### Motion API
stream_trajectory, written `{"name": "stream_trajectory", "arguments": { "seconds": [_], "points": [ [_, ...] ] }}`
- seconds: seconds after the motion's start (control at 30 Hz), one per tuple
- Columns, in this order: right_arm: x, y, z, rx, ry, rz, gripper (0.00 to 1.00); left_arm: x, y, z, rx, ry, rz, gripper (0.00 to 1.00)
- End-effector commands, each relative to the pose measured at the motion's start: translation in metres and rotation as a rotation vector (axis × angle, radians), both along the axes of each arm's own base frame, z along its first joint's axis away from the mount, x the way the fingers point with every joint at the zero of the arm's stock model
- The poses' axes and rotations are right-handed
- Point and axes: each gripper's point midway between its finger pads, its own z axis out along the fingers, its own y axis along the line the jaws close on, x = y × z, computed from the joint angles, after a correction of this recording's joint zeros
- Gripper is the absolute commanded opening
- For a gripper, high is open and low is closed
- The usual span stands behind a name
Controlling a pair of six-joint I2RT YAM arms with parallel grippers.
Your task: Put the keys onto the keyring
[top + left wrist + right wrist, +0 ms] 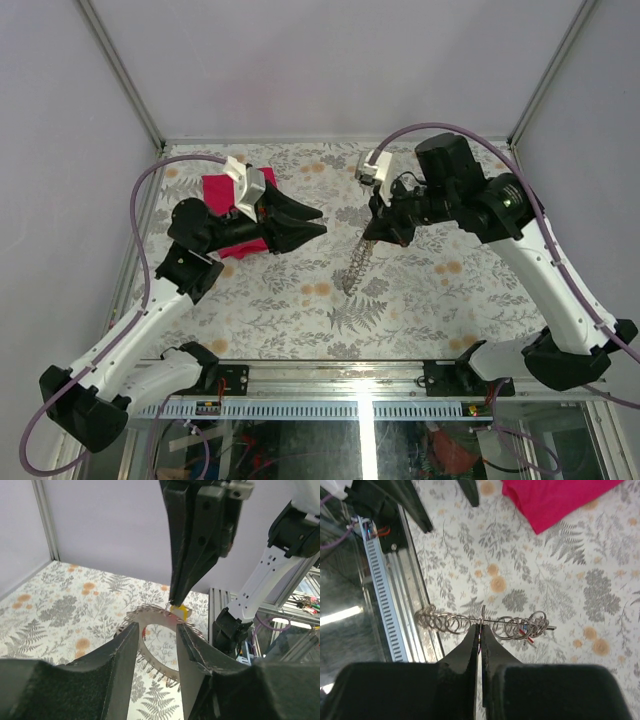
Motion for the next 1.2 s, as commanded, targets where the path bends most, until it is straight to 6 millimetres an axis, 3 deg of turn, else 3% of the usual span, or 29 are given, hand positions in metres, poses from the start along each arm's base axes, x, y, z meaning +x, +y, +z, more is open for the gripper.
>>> {"name": "stream_trajectory", "arguments": {
  "seconds": [0.0,0.3,0.47,1.17],
  "points": [
    [-0.015,-0.006,-0.006,-0.133,0.068,-0.035,0.00,0.004,-0.002,-0.016,0.032,-0.036,-0.001,0.38],
    [-0.036,0.001,-0.015,-0.217,0.178,-0.042,0.00,-0.021,-0.023,-0.037,0.071,-0.101,-0.137,0.40],
    [-0.047,0.007,-0.008,-0.192,0.178,0.009,0.00,-0.031,-0.029,-0.048,0.088,-0.101,-0.216,0.39],
    [-0.051,0.018,-0.014,-0.215,0.162,0.060,0.00,-0.047,-0.050,-0.046,0.110,-0.103,-0.343,0.32]
  ]
}}
